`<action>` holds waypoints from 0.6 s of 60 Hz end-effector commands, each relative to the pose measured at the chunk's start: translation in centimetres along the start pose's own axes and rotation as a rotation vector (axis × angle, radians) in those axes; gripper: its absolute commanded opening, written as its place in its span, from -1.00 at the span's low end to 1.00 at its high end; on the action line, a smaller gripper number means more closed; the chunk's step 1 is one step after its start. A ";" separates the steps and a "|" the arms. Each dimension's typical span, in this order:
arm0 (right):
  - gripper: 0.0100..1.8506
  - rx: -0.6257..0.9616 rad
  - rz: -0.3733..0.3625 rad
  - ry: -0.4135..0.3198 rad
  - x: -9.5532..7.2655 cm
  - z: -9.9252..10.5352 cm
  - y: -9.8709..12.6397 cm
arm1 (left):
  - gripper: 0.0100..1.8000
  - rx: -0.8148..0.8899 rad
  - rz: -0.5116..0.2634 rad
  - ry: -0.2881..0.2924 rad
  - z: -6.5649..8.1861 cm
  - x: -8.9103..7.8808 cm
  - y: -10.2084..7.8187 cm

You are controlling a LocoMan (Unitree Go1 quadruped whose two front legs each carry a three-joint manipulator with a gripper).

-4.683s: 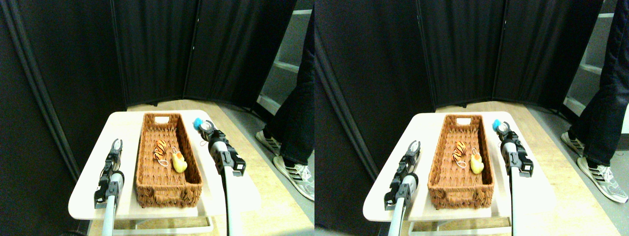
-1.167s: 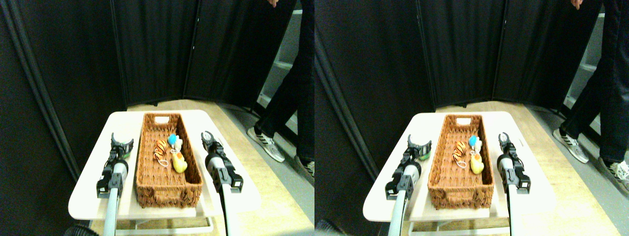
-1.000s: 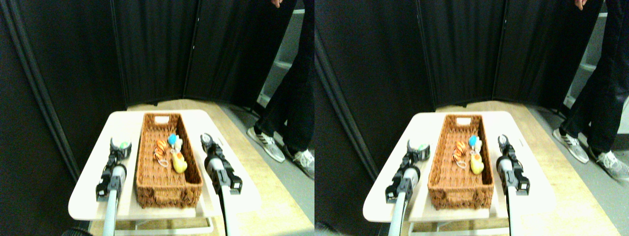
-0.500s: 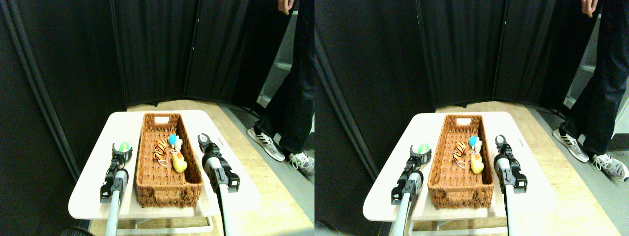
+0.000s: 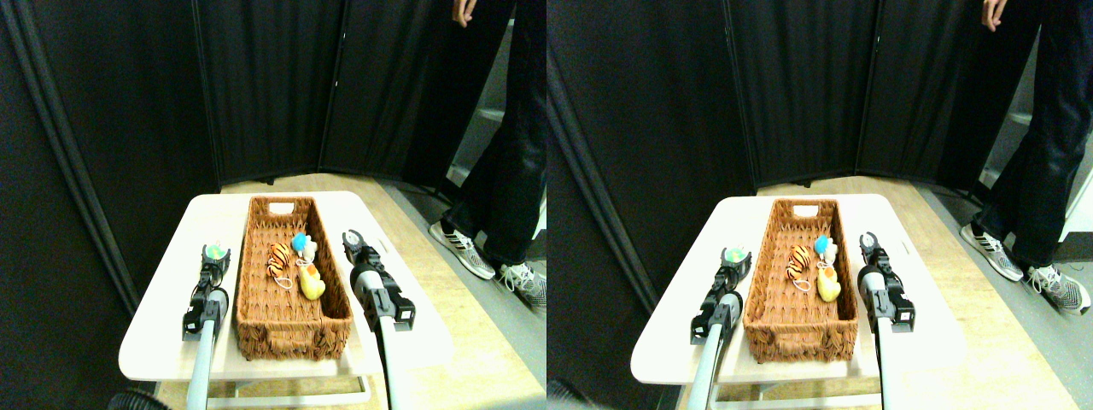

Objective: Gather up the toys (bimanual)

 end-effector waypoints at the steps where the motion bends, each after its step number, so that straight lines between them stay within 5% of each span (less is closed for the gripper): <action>1: -1.00 -0.002 0.031 -0.018 0.2 0.2 0.6 | -1.00 0.013 -0.022 -0.012 -0.4 0.5 -0.1; 16: -1.00 -0.004 0.022 -0.023 0.5 0.4 0.6 | -1.00 0.076 -0.077 -0.010 0.3 0.0 -1.2; 36: -1.00 0.020 0.014 -0.046 0.7 0.6 0.2 | -1.00 0.127 -0.124 0.034 1.7 -3.2 -6.6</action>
